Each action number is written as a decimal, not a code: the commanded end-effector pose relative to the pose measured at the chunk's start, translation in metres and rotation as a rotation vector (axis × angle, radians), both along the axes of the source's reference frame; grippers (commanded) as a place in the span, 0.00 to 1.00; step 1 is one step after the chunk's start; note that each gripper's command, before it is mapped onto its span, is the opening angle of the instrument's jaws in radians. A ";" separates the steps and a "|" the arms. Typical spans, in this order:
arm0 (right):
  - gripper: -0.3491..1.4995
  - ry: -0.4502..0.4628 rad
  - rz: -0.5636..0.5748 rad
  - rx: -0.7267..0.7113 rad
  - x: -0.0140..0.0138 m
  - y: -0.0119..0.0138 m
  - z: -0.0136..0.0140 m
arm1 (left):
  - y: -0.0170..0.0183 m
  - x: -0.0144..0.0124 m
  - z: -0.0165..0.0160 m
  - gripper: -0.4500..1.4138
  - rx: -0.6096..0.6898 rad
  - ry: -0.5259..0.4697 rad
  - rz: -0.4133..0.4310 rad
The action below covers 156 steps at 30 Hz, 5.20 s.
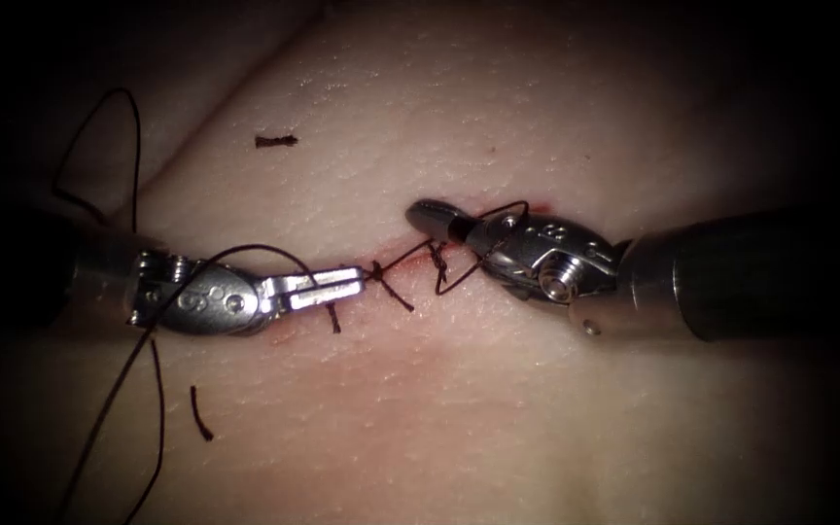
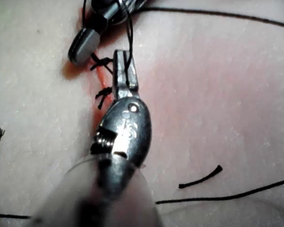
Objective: Wound Closure
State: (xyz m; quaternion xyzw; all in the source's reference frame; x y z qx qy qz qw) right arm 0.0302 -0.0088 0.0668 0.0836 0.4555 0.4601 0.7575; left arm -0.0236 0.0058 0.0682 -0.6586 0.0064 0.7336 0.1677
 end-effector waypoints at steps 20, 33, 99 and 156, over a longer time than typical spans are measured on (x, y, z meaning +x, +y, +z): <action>0.00 0.035 -0.027 -0.034 0.0003 -0.0032 -0.0003 | 0.0103 0.0046 0.0047 0.00 0.063 0.073 -0.020; 0.00 0.049 -0.051 -0.059 -0.0002 -0.0049 0.0001 | 0.0200 0.0081 0.0087 0.00 0.086 0.121 -0.054; 0.00 0.061 -0.099 -0.112 -0.0024 -0.0101 0.0008 | 0.0372 0.0138 0.0151 0.00 0.059 0.401 -0.156; 0.92 0.062 -0.150 -0.048 -0.0025 -0.0032 -0.0015 | 0.0267 0.0091 -0.0072 0.00 0.177 -0.030 -0.015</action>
